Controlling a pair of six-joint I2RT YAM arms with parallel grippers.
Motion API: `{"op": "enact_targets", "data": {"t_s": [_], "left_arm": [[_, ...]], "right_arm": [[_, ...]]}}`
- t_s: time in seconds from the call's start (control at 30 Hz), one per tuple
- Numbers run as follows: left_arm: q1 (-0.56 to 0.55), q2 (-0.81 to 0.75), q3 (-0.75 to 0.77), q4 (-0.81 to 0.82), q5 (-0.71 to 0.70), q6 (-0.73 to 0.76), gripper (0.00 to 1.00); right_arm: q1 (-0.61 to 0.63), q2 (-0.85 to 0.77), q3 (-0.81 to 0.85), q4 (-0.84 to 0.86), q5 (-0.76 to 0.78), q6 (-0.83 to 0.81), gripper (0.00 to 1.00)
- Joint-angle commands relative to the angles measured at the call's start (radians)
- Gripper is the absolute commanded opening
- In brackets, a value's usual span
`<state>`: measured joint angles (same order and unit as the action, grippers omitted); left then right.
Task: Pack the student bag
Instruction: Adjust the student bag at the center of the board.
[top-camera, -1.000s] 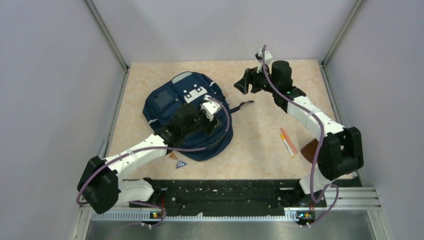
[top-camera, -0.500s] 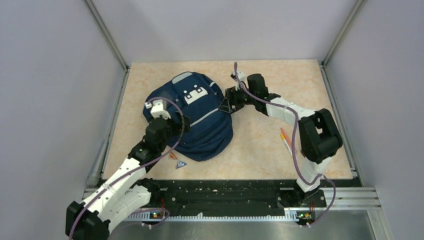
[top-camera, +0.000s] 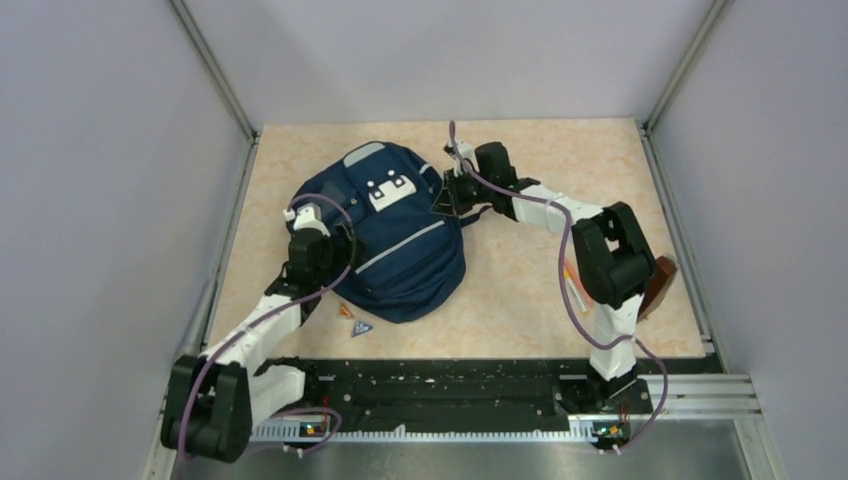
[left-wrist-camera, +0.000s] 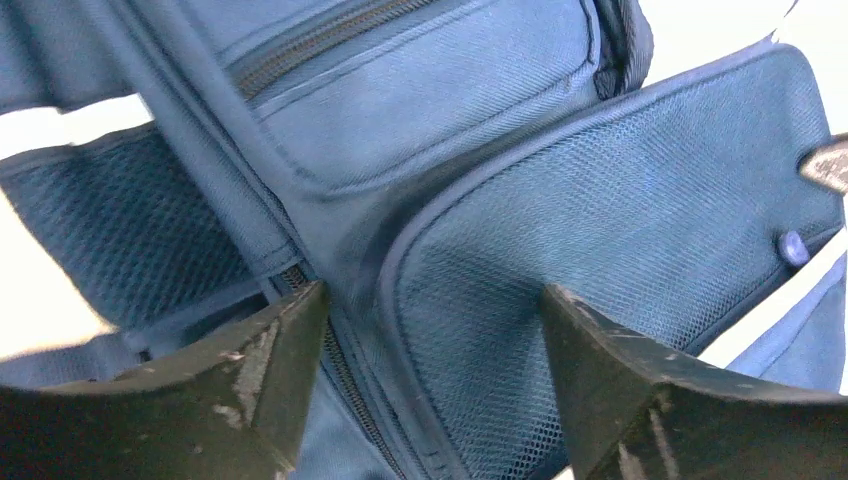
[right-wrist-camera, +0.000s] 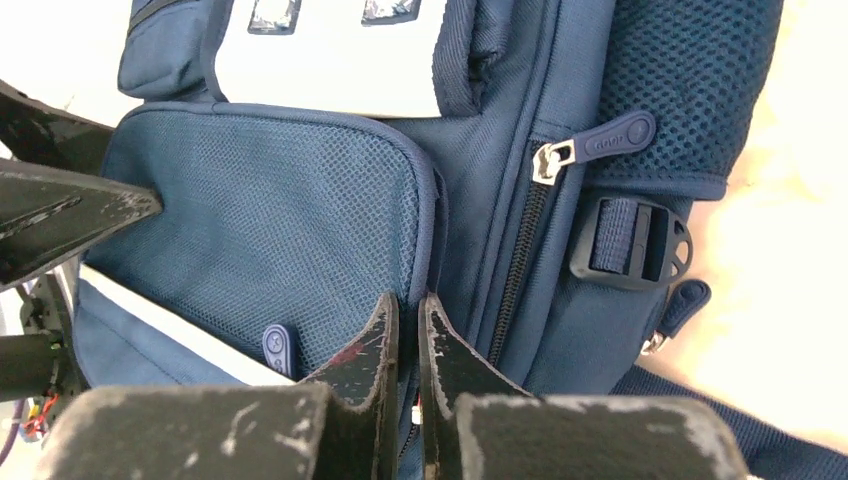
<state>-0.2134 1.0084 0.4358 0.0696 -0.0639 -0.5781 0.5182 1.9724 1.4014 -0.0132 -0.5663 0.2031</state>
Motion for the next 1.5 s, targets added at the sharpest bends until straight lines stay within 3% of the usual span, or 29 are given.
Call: {"op": "enact_targets", "data": {"t_s": [0.0, 0.07, 0.23, 0.4, 0.47, 0.57, 0.63, 0.67, 0.77, 0.93, 1.17, 1.23, 1.4, 1.47], "left_arm": [[0.017, 0.136, 0.059, 0.223, 0.269, 0.043, 0.62], [0.016, 0.210, 0.118, 0.213, 0.347, 0.104, 0.45], [0.016, 0.377, 0.258, 0.234, 0.522, 0.197, 0.29], [0.016, 0.505, 0.372, 0.271, 0.596, 0.237, 0.25], [0.016, 0.524, 0.406, 0.247, 0.563, 0.264, 0.29], [0.016, 0.512, 0.453, 0.174, 0.515, 0.330, 0.49], [0.016, 0.487, 0.456, 0.138, 0.477, 0.349, 0.55], [0.016, 0.473, 0.451, 0.126, 0.461, 0.349, 0.57], [0.016, 0.430, 0.412, 0.099, 0.423, 0.311, 0.62], [0.016, 0.329, 0.272, 0.134, 0.375, 0.171, 0.65], [0.014, 0.277, 0.150, 0.203, 0.441, 0.003, 0.65], [0.014, 0.293, 0.151, 0.196, 0.452, 0.002, 0.55], [0.016, 0.330, 0.192, 0.164, 0.421, 0.066, 0.06], [0.018, 0.333, 0.219, 0.155, 0.350, 0.101, 0.00]], "right_arm": [[0.009, -0.083, -0.082, -0.031, -0.020, -0.015, 0.00], [-0.007, -0.163, -0.184, 0.021, -0.003, 0.015, 0.00], [-0.010, -0.344, -0.346, 0.027, 0.053, 0.020, 0.00], [-0.010, -0.461, -0.449, 0.036, 0.079, 0.058, 0.00], [-0.012, -0.489, -0.451, 0.018, 0.134, 0.063, 0.02], [-0.034, -0.543, -0.444, -0.026, 0.183, 0.040, 0.34], [-0.080, -0.576, -0.452, -0.019, 0.197, 0.042, 0.54], [-0.100, -0.584, -0.456, -0.018, 0.195, 0.043, 0.59], [-0.147, -0.594, -0.494, 0.020, 0.153, 0.036, 0.65], [-0.168, -0.578, -0.609, 0.272, 0.004, 0.022, 0.66], [-0.167, -0.535, -0.669, 0.503, -0.094, 0.057, 0.67], [-0.167, -0.515, -0.664, 0.529, -0.110, 0.073, 0.67], [-0.168, -0.457, -0.624, 0.494, -0.077, 0.046, 0.67], [-0.168, -0.435, -0.608, 0.485, -0.081, 0.038, 0.67]]}}
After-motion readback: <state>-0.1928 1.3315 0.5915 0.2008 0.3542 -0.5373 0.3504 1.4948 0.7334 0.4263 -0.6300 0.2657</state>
